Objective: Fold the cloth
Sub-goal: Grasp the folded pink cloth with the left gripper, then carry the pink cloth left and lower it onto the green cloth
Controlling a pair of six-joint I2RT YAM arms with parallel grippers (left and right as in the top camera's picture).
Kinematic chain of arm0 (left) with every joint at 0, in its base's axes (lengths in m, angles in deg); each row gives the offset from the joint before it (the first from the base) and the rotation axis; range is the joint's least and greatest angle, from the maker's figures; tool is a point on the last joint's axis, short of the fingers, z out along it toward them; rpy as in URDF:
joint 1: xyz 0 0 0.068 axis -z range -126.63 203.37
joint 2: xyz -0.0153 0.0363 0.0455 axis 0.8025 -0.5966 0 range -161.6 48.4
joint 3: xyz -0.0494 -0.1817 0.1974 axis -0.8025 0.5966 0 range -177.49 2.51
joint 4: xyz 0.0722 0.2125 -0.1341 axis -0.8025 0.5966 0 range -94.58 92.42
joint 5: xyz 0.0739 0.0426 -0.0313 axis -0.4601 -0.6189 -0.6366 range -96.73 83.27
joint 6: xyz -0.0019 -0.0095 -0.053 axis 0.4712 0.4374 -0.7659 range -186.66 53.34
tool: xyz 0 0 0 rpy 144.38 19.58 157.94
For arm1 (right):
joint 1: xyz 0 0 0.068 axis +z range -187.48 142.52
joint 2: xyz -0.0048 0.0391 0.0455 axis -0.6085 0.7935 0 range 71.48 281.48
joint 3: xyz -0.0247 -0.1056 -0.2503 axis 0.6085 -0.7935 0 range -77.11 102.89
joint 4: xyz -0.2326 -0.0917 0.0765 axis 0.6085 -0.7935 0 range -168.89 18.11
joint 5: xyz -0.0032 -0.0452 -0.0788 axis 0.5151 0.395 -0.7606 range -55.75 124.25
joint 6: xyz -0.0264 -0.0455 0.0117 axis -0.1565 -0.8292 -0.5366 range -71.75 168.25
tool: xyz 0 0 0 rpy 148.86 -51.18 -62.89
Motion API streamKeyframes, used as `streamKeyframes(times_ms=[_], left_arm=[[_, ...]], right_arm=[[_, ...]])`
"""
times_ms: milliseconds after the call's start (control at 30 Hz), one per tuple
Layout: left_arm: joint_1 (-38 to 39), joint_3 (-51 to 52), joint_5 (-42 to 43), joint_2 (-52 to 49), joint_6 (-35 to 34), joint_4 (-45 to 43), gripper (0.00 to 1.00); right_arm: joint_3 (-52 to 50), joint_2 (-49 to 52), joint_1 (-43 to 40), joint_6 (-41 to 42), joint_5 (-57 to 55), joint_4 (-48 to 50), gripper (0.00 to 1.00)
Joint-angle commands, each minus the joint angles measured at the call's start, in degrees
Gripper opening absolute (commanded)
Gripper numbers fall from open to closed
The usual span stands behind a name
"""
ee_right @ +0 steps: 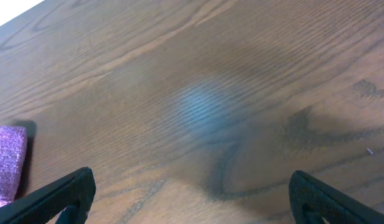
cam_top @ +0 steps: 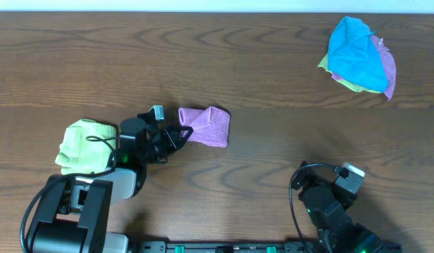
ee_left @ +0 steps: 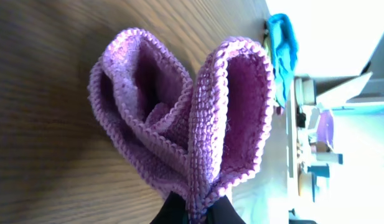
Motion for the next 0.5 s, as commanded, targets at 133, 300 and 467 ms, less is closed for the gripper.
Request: streamKeyframes(times_ms=[133, 300, 467], left_arm=[[-6.23, -3.54, 12.07, -0.24, 1.68, 0.35, 0.06], [-10.88, -6.49, 16.72, 0.50, 1.99, 5.97, 0.06], [-12.22, -9.01, 12.81, 7.17, 8.37, 22.99, 0.06]], right_arm=[[-0.31, -0.31, -0.24, 0.37, -0.61, -0.22, 0.99], [-0.31, -0.31, -0.24, 0.37, -0.59, -0.20, 0.99], [-0.31, -0.31, -0.24, 0.37, -0.59, -0.20, 0.99]])
